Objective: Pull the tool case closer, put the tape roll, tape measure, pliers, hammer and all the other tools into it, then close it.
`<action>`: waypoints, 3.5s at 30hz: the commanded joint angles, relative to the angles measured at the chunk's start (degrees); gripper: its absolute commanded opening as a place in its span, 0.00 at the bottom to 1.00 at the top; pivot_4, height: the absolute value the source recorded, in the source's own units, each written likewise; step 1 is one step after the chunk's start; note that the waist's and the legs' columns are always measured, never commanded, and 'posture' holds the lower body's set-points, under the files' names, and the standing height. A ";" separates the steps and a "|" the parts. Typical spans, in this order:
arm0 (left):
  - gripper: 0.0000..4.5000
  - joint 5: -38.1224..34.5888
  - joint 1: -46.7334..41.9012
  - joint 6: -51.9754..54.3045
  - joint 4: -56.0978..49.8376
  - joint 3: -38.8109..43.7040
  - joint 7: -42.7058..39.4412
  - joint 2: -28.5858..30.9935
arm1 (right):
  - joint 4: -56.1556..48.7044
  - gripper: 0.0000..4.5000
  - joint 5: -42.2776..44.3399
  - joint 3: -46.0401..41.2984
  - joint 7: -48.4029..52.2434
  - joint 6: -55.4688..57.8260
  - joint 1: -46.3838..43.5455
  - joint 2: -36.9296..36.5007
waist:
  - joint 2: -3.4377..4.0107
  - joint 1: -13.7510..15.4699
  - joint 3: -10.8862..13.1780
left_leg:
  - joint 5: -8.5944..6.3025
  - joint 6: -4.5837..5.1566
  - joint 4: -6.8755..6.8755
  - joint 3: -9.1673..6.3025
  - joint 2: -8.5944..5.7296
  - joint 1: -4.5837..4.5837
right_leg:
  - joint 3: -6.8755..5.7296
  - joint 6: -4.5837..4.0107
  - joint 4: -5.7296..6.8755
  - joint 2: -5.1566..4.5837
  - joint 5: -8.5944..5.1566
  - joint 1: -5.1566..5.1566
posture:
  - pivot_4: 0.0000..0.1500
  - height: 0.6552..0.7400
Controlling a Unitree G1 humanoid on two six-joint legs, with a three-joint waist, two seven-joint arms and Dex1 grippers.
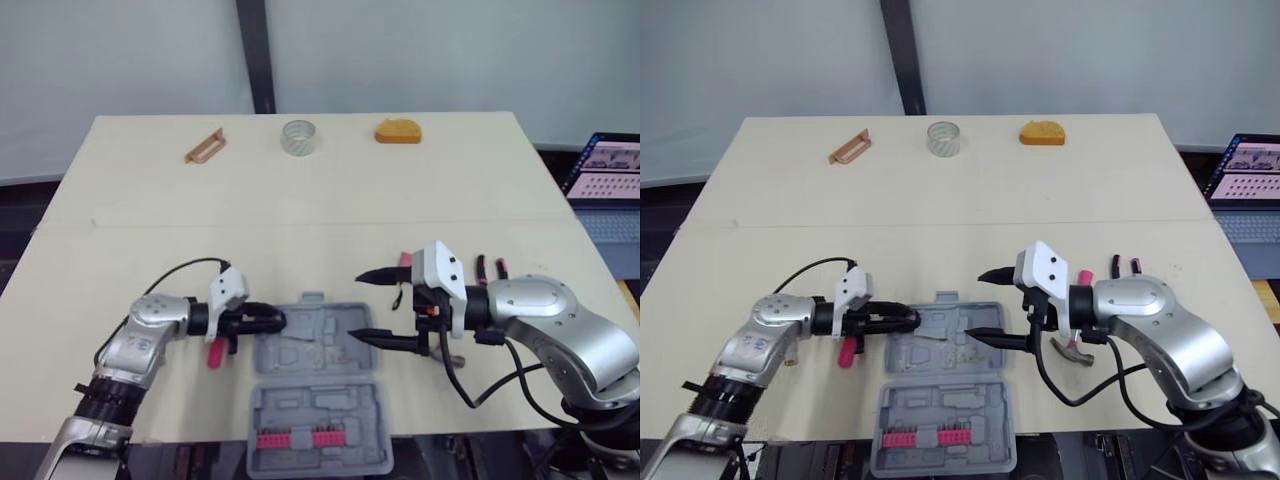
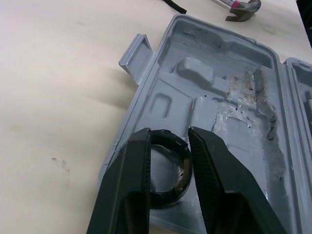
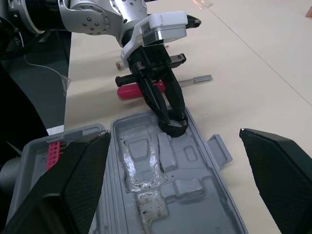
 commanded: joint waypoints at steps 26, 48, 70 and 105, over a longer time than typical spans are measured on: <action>0.29 11.05 0.01 -16.70 9.64 -4.80 1.76 0.66 | -2.13 1.00 0.98 -1.60 -0.85 0.91 -1.86 -1.00 | 0.00 0.08 -0.01 | -0.01 0.01 0.01 0.00 0.00 0.11 | -0.01 0.00 -0.02 0.00 0.00 0.16 | 1.00 1.00; 0.99 -12.52 13.72 19.15 -16.48 28.96 5.50 13.95 | 24.75 1.00 2.16 -31.15 7.14 -6.04 20.11 -10.41 | -0.22 -0.22 0.20 | -0.19 0.11 -0.02 0.10 0.02 0.13 | 0.00 0.02 -0.19 -0.01 0.01 0.22 | 1.00 1.00; 0.99 -9.94 35.42 3.65 -4.03 49.45 15.59 7.63 | 72.14 1.00 -11.89 -31.51 6.84 -33.62 11.05 -11.03 | -0.07 -0.34 0.31 | -0.25 0.04 0.00 0.31 0.13 0.22 | 0.01 0.02 -0.30 0.01 0.01 0.25 | 1.00 1.00; 0.99 -8.45 5.12 9.16 -25.91 3.90 3.66 8.71 | 8.51 1.00 -12.39 -7.58 -41.27 8.91 13.01 21.39 | 0.01 -0.14 0.32 | -0.26 0.00 0.02 0.26 0.16 0.13 | 0.03 0.02 -0.11 0.06 0.01 0.05 | 1.00 1.00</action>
